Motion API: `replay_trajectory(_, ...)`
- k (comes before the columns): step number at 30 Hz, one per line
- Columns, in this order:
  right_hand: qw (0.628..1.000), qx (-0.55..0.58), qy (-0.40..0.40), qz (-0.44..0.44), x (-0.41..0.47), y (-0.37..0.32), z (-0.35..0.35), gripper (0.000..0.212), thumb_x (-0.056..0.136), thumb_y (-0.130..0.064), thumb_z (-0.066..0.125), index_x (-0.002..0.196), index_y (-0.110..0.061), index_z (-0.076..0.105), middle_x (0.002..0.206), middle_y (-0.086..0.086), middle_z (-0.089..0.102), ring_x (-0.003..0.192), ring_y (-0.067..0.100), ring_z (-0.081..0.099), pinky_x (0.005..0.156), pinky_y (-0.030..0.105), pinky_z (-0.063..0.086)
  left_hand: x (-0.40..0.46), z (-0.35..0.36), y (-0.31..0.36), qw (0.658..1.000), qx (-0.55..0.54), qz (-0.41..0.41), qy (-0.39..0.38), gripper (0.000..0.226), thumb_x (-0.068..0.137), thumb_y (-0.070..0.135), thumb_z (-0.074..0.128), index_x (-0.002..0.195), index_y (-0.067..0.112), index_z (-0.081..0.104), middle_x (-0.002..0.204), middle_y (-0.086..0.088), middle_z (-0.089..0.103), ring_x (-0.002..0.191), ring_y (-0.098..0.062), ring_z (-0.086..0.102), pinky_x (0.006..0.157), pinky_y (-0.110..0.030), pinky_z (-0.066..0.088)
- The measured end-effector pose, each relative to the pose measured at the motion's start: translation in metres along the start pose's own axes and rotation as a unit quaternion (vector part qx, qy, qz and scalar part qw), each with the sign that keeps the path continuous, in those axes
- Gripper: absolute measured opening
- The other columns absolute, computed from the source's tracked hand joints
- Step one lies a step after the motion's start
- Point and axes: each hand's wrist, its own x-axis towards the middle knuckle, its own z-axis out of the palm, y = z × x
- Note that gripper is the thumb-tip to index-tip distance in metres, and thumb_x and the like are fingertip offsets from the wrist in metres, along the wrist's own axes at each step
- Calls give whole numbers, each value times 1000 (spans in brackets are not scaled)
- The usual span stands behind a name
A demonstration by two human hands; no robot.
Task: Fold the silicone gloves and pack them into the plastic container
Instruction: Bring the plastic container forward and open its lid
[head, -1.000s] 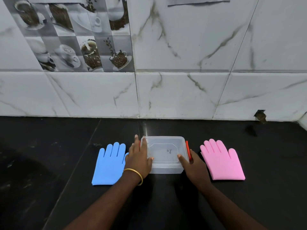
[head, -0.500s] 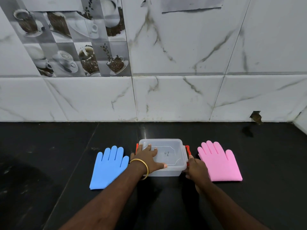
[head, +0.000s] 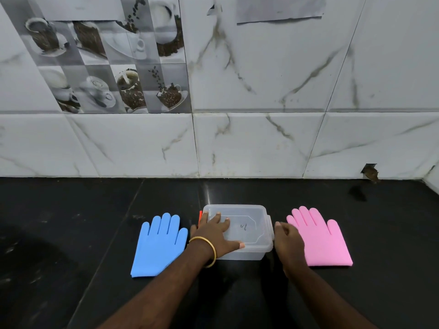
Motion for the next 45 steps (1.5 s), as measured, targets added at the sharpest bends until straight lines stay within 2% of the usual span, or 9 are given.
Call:
replay_trajectory(4, 955, -106, 6, -277, -12, -29, 26, 38, 92, -32, 62, 126, -16, 60, 125, 1, 65, 118, 20, 57, 106, 42, 43, -4, 2, -8, 994, -95, 16, 60, 83, 77, 76, 49, 148, 38, 30, 162, 10, 17, 151, -24, 3, 116, -58, 15)
replay_trajectory(8, 848, -336, -83, -402, -9, -35, 52, 59, 92, -52, 51, 145, -26, 45, 153, 2, 44, 146, 25, 30, 119, 40, 23, -8, 2, -19, 919, -273, -33, 281, 54, 82, 48, 67, 129, 25, 56, 137, 1, 52, 127, -22, 46, 103, -37, 41)
replay_trajectory(10, 812, -412, -117, -396, -4, -28, 59, 67, 91, -63, 39, 150, -33, 32, 161, -1, 28, 151, 24, 14, 121, 43, 16, -8, -1, -30, 904, -318, -102, 267, 55, 82, 42, 69, 129, 17, 54, 127, -4, 58, 115, -23, 55, 93, -32, 44)
replay_trajectory(12, 798, -441, -142, -386, 1, -21, 63, 69, 91, -67, 31, 152, -36, 25, 165, -2, 17, 153, 24, 5, 122, 44, 10, -7, -4, -42, 903, -363, -144, 180, 52, 85, 39, 68, 128, 14, 55, 119, -5, 65, 106, -21, 61, 89, -29, 48)
replay_trajectory(15, 795, -449, -150, -379, 4, -17, 66, 69, 90, -69, 27, 152, -38, 26, 166, -3, 11, 153, 24, 0, 122, 44, 5, -9, -8, -51, 903, -386, -134, 131, 22, 87, 36, 66, 93, 15, 67, 88, -5, 71, 83, -23, 67, 80, -37, 57)
replay_trajectory(18, 792, -452, -152, -380, 5, -16, 67, 69, 90, -70, 26, 152, -39, 27, 166, -3, 10, 153, 24, -2, 122, 43, 3, -9, -9, -53, 904, -389, -121, 128, 24, 92, 31, 60, 74, 15, 65, 78, -10, 70, 77, -29, 69, 77, -42, 60)
replay_trajectory(25, 793, -453, -159, -375, 5, -17, 67, 69, 91, -70, 27, 152, -39, 27, 166, -4, 10, 153, 24, -1, 122, 46, 5, -5, -11, -54, 911, -364, -156, 114, 19, 98, 24, 50, 88, 11, 61, 88, -10, 68, 82, -24, 67, 82, -35, 58)
replay_trajectory(34, 795, -456, -165, -365, 5, -18, 66, 70, 90, -72, 24, 151, -39, 26, 166, -5, 10, 153, 23, 0, 122, 48, 5, -2, -2, -63, 752, -617, -229, 39, 14, 98, 15, 53, 102, 5, 62, 98, -16, 71, 89, -28, 71, 81, -46, 61)
replay_trajectory(45, 796, -457, -175, -356, 4, -19, 65, 70, 90, -72, 23, 152, -40, 22, 166, -6, 6, 153, 23, -4, 123, 48, 4, 2, 19, -66, 753, -632, -183, -6, 20, 88, 8, 64, 107, 15, 65, 80, -7, 76, 71, -19, 70, 68, -31, 61)
